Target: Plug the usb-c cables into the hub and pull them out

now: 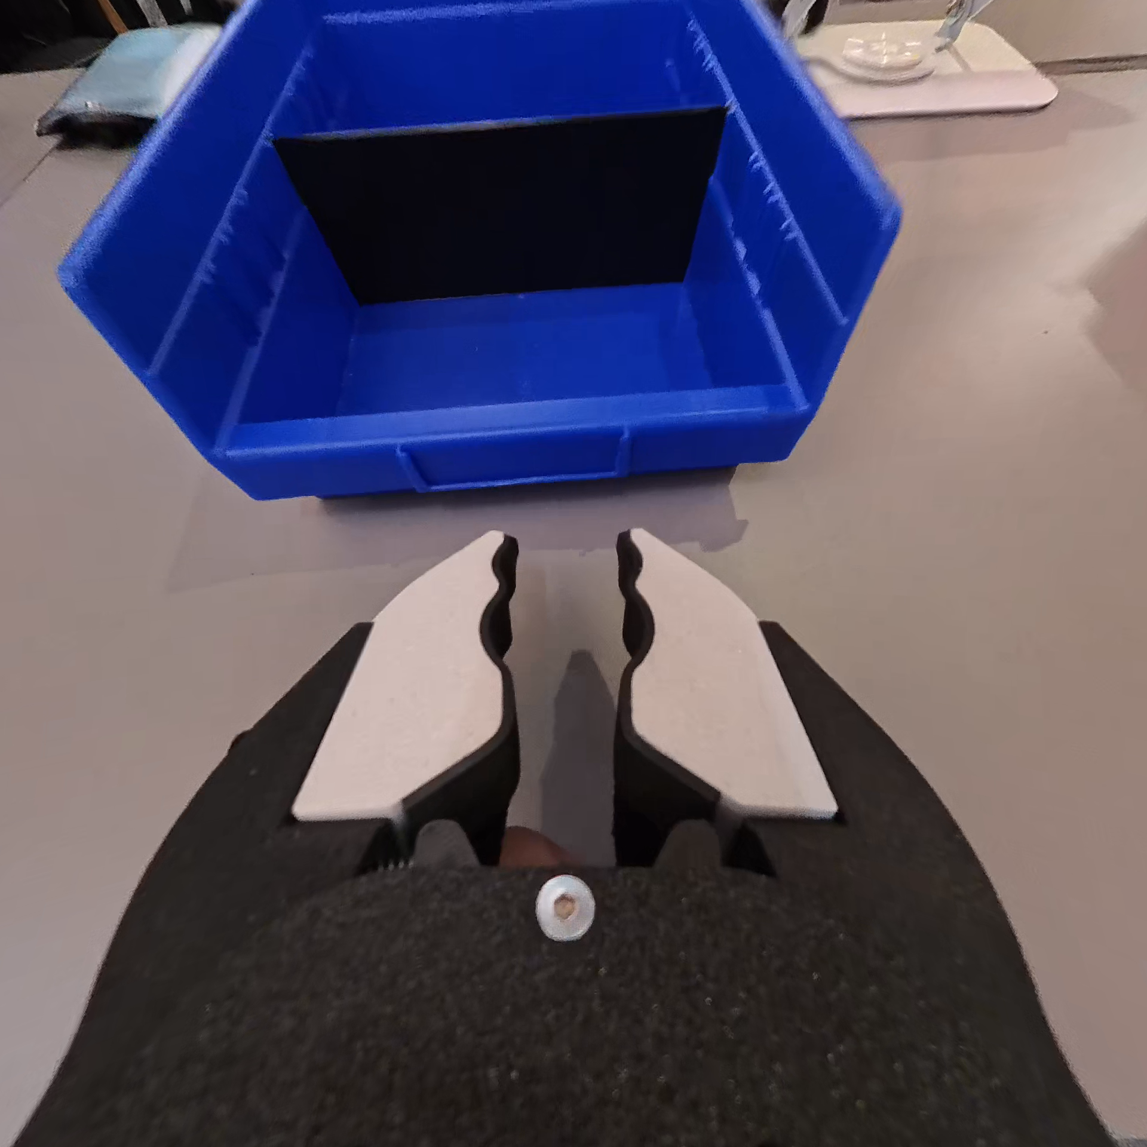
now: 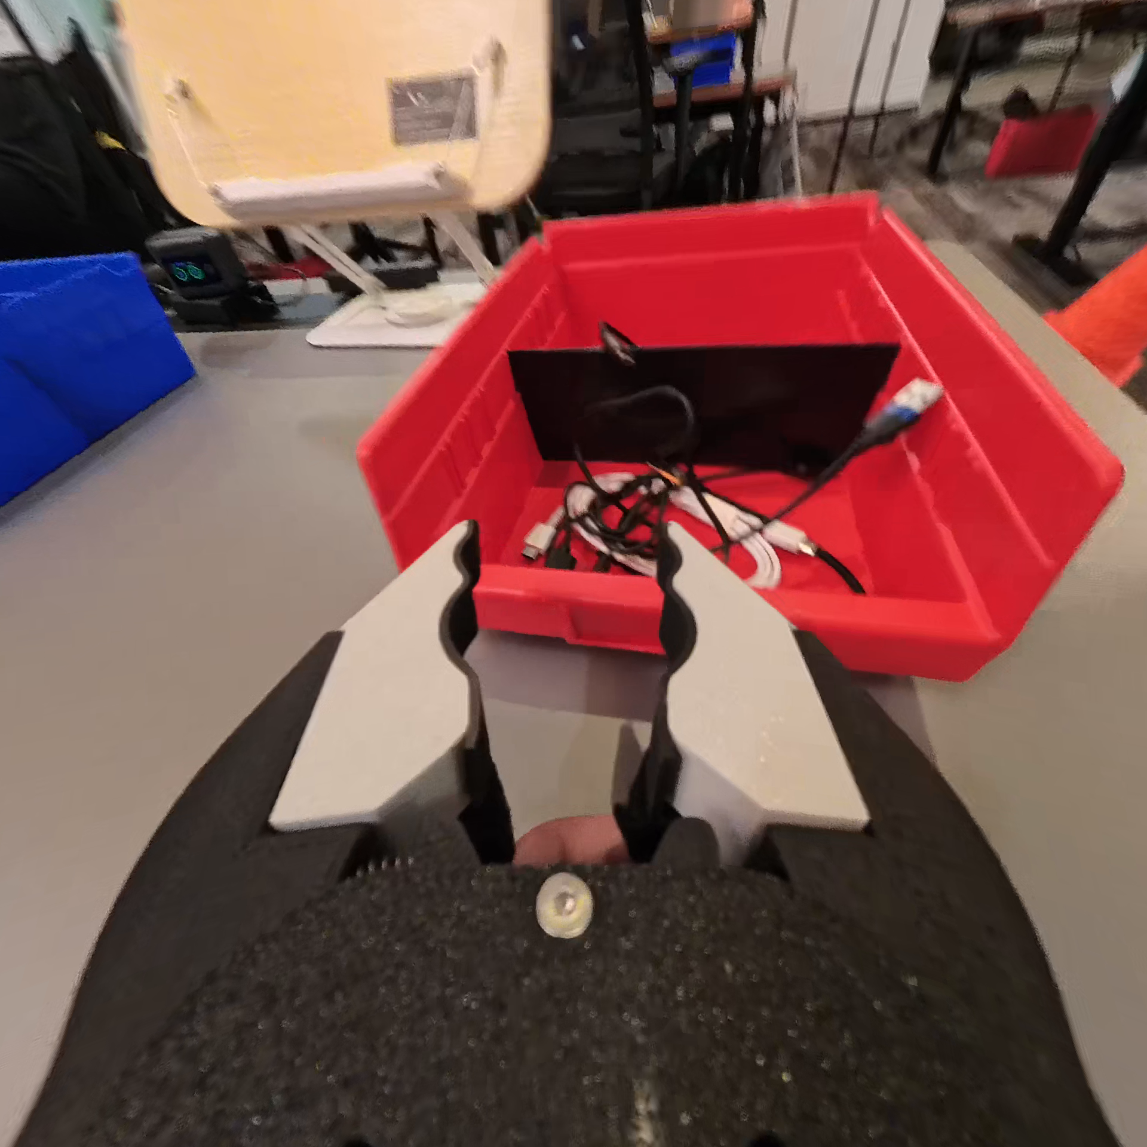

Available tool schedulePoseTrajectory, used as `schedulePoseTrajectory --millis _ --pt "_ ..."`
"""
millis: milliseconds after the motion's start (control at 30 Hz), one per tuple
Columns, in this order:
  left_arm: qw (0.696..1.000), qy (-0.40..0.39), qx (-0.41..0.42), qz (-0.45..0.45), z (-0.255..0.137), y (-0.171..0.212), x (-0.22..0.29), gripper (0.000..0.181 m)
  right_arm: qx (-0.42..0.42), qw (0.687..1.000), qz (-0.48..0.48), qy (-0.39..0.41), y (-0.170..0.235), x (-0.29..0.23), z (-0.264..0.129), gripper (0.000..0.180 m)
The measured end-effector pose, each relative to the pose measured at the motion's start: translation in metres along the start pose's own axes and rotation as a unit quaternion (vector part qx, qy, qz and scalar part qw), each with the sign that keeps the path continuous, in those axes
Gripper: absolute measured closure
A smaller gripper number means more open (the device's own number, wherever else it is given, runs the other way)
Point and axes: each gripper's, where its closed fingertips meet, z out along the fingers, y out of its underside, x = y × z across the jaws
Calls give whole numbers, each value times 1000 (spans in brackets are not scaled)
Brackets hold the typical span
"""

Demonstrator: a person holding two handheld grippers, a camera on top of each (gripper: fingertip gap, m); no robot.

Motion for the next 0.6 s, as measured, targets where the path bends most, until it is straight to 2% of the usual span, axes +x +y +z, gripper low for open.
schedulePoseTrajectory --millis 33,133,367,467,600 --pt "1000 4 13 4 -1 -5 3 149 23 999 -15 -17 -9 -11 -2 120" --pt "999 18 45 19 -5 -17 21 152 76 995 -48 -42 -24 -48 -2 117" --pt "990 64 67 106 -8 -26 92 148 13 996 -19 -82 -4 -94 41 111" --pt "981 139 69 117 -15 -25 141 148 7 994 -34 -105 1 -104 32 110" --pt "957 265 52 103 -27 -18 221 143 -21 972 -16 -234 11 -153 -6 106"
